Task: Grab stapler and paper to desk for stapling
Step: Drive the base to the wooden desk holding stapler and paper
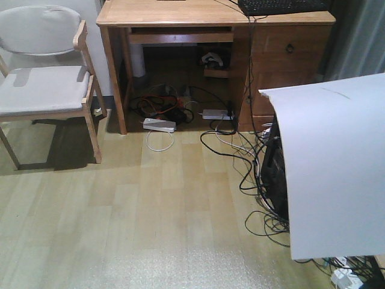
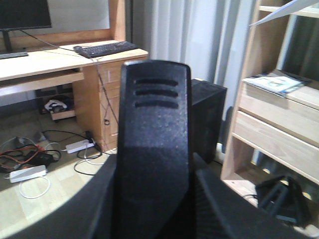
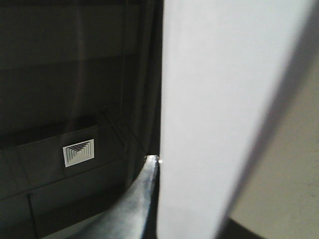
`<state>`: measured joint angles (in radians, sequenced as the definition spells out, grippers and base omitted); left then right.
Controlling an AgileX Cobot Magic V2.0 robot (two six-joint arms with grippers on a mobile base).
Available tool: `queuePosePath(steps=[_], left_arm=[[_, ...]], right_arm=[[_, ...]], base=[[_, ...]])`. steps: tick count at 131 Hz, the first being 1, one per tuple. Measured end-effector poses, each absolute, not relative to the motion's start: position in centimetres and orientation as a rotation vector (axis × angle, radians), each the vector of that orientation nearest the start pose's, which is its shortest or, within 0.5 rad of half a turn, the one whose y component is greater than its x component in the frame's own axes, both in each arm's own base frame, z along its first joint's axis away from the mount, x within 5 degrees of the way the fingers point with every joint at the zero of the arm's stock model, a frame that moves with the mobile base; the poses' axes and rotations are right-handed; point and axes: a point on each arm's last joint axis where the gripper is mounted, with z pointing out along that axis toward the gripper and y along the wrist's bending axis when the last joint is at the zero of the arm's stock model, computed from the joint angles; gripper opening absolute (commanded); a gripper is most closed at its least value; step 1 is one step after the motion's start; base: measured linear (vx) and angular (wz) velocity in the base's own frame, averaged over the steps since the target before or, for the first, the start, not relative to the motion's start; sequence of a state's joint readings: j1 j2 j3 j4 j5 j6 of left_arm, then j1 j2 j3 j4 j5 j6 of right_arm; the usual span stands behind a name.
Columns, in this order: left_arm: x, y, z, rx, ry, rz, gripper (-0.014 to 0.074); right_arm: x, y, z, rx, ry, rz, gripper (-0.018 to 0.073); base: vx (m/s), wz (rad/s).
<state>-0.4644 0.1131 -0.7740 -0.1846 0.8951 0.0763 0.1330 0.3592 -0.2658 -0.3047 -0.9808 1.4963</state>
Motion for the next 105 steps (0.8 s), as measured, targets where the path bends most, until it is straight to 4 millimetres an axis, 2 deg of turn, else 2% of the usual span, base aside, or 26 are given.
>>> queuePosePath(steps=[105], left_arm=[[-2.21, -0.35, 36.74, 0.47, 1.668, -0.496, -0.0006]], right_arm=[[4.78, 2.93, 35.06, 0.157, 0.712, 1.476, -0.0002]], base=[[0.27, 0.04]])
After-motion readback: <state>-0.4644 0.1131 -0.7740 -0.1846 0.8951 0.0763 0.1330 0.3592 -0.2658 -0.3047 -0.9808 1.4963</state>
